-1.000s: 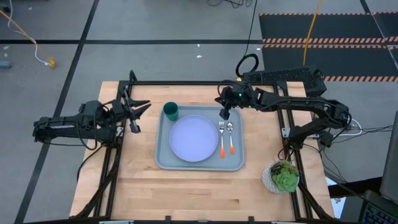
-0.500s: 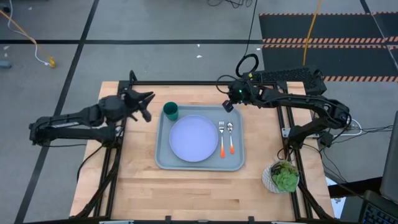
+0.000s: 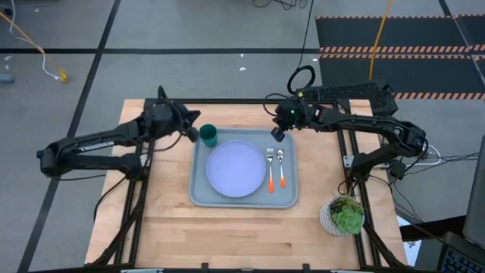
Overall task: Pick and place plate/cup/fork/spoon on tray
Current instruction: Adjust the gray serving tray
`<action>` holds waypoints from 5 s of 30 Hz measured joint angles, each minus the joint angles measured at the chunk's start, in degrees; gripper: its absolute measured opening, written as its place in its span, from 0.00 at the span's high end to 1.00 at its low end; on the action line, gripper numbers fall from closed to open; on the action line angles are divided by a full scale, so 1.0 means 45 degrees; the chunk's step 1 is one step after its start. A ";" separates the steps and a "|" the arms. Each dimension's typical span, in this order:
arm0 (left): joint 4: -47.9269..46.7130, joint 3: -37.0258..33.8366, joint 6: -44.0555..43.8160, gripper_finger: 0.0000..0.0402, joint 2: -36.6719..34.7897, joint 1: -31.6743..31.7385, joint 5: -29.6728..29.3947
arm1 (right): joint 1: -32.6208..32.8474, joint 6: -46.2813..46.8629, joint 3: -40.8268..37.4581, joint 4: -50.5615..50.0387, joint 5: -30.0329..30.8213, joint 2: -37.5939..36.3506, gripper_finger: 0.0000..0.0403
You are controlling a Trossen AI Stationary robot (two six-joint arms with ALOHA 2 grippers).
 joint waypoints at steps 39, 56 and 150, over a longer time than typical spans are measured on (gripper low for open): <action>-0.1734 0.1737 -0.0066 1.00 0.5998 0.6542 0.3926 | 0.0253 -0.0471 -0.0209 0.0513 0.0025 0.0005 1.00; -0.3833 0.2213 0.2412 0.99 0.6580 0.6573 0.3667 | 0.0080 0.0343 0.0175 -0.2760 -0.0422 -0.0005 1.00; -0.2935 0.1349 0.8717 1.00 0.9203 0.5708 0.7363 | -0.1758 -0.5661 0.3793 -0.6030 -0.0923 0.5707 1.00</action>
